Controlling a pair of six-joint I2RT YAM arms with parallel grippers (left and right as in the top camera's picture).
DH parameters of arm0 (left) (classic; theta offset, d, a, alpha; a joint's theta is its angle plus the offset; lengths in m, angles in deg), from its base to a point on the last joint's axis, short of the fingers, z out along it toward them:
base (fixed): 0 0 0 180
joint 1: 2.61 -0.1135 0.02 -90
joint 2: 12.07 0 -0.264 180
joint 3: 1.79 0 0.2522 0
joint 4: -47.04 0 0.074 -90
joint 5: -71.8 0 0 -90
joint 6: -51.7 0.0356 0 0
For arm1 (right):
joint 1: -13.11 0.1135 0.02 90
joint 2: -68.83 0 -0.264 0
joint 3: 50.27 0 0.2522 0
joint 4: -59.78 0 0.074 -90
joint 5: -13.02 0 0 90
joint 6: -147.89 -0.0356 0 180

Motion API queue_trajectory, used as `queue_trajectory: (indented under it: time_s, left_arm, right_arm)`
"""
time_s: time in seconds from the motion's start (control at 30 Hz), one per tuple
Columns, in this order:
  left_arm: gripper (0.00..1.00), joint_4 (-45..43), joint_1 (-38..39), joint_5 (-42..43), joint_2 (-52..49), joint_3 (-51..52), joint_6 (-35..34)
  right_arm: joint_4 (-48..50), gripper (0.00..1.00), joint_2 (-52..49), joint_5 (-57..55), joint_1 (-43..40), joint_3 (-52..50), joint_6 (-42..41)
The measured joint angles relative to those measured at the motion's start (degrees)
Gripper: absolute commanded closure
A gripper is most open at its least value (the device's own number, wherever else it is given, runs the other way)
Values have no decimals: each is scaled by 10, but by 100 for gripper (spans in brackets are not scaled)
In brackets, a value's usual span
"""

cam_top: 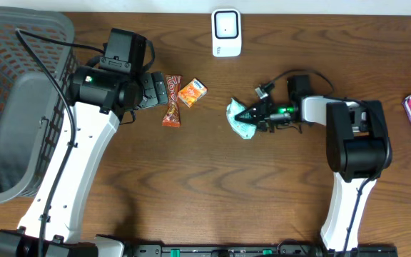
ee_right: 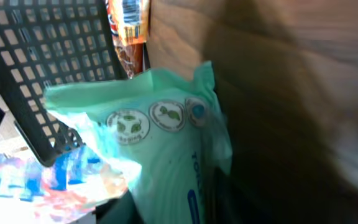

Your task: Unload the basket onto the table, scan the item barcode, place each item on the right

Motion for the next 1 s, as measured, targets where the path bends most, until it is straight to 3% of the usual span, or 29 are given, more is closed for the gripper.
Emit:
queue_trajectory:
  time_s: [0.13,0.17,0.23,0.43,0.63,0.87,1.0]
  left_arm:
    - [2,0,0,0,0,0,0]
    - [2,0,0,0,0,0,0]
    - [2,0,0,0,0,0,0]
    - [2,0,0,0,0,0,0]
    - [2,0,0,0,0,0,0]
    - [2,0,0,0,0,0,0]
    - [2,0,0,0,0,0,0]
  right_arm:
    - [-64,51,19,-37,-17,-3,10]
    - [-91,41,40,-69,-19,-5,10]
    - [-123,36,80,-132,-19,-7,16]
    - [-203,38,237,-310,-6,-7,17]
    - [-222,56,325,-389,60,-7,18]
    - [-217,36,322,-473,157,-7,36]
    - [-209,33,322,-557,198,-7,7]
